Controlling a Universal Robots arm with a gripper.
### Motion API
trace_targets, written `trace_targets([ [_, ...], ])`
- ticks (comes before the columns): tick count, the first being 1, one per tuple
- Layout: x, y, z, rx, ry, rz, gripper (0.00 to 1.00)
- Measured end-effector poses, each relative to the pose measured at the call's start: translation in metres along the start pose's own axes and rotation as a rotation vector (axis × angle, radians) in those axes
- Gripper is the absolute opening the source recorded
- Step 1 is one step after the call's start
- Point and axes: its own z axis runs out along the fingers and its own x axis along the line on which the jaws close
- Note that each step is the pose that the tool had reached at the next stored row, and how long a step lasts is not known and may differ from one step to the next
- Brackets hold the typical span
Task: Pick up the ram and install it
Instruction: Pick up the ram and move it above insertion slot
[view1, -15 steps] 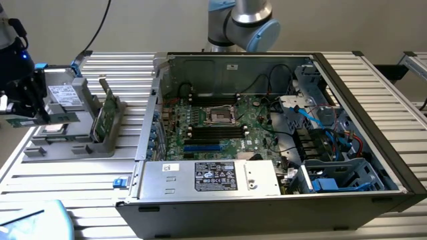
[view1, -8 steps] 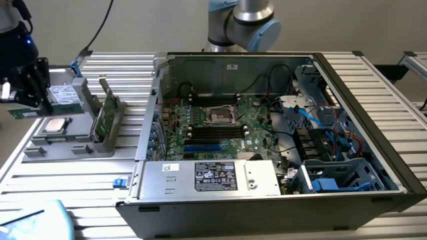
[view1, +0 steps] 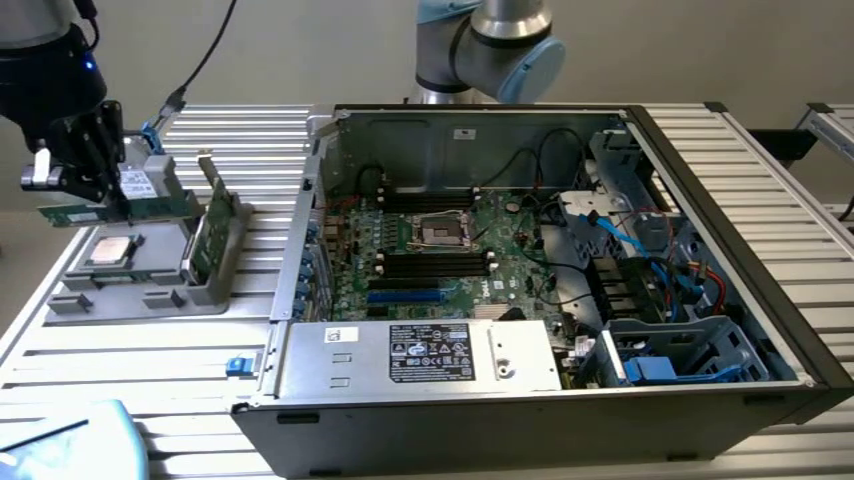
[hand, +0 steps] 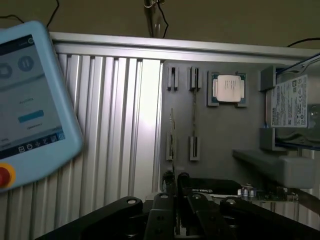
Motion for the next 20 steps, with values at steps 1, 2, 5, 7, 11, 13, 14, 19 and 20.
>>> trace_targets([
  [1,0.000,-0.0039,-0.0025,-0.0011,-0.0001,0.000,0.15],
  [2,0.000,-0.0077,-0.0051,-0.0027,-0.0002,0.000,0.15],
  [5,0.001,-0.0188,-0.0124,-0.0078,-0.0005,0.000,0.15],
  [7,0.001,-0.0258,-0.0167,-0.0119,-0.0008,0.000,0.15],
  [11,0.002,-0.0388,-0.0237,-0.0227,-0.0013,0.000,0.15],
  [13,0.003,-0.0451,-0.0271,-0.0290,-0.0016,0.000,0.15],
  [14,0.003,-0.0480,-0.0286,-0.0321,-0.0018,0.000,0.15],
  [19,0.004,-0.0631,-0.0360,-0.0502,-0.0028,0.000,0.15],
  [20,0.004,-0.0662,-0.0375,-0.0530,-0.0030,0.000,0.15],
])
